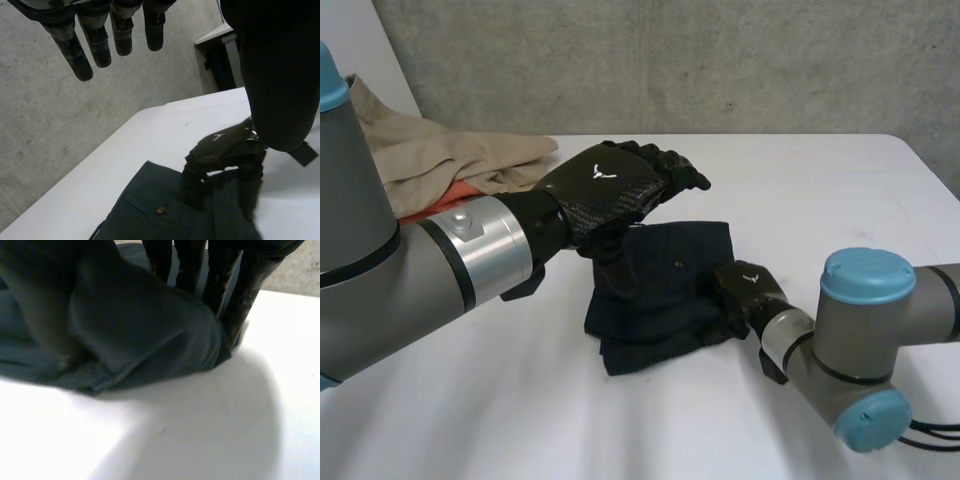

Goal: Fold the laundry.

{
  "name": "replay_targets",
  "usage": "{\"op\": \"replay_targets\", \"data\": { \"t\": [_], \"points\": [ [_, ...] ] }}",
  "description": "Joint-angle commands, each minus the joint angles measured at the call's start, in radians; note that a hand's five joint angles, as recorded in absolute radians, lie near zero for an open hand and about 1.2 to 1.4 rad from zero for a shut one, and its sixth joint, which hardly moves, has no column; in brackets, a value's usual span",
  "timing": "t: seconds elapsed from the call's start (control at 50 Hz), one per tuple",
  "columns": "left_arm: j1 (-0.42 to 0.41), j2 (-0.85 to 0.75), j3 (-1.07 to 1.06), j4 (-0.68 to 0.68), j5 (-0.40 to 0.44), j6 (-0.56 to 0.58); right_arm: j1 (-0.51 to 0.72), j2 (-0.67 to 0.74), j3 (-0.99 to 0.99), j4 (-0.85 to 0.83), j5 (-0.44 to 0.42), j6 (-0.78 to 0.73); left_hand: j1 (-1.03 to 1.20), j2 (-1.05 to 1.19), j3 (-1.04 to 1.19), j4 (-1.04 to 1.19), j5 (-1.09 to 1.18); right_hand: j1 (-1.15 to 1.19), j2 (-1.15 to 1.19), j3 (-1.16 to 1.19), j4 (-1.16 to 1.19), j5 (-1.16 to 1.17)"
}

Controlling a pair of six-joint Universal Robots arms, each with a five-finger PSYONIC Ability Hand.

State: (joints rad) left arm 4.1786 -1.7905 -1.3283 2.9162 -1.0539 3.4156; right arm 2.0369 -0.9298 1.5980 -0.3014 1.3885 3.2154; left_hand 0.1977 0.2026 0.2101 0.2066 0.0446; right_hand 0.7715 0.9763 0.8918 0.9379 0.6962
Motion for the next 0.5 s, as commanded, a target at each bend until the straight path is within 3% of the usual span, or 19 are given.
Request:
{"op": "replay_targets", "data": {
  "t": [0.02, 0.4, 0.5],
  "points": [
    [0.000, 0.000, -0.002, 0.000, 0.000, 0.001, -0.014, 0.043, -0.127, -0.028, 0.047, 0.004, -0.002, -0.007, -0.014, -0.011, -0.023, 0.625, 0.420, 0.504, 0.458, 0.526],
    [-0.002, 0.002, 0.008, 0.001, -0.001, 0.002, -0.425, 0.318, -0.668, 0.094, -0.011, -0.155, -0.002, -0.007, -0.014, -0.011, -0.023, 0.625, 0.420, 0.504, 0.458, 0.526],
    [-0.008, 0.000, 0.008, 0.001, -0.003, 0.002, -0.517, 0.482, -0.939, 0.201, -0.086, -0.172, -0.002, -0.007, -0.014, -0.011, -0.023, 0.625, 0.420, 0.504, 0.458, 0.526]
  ]
}}
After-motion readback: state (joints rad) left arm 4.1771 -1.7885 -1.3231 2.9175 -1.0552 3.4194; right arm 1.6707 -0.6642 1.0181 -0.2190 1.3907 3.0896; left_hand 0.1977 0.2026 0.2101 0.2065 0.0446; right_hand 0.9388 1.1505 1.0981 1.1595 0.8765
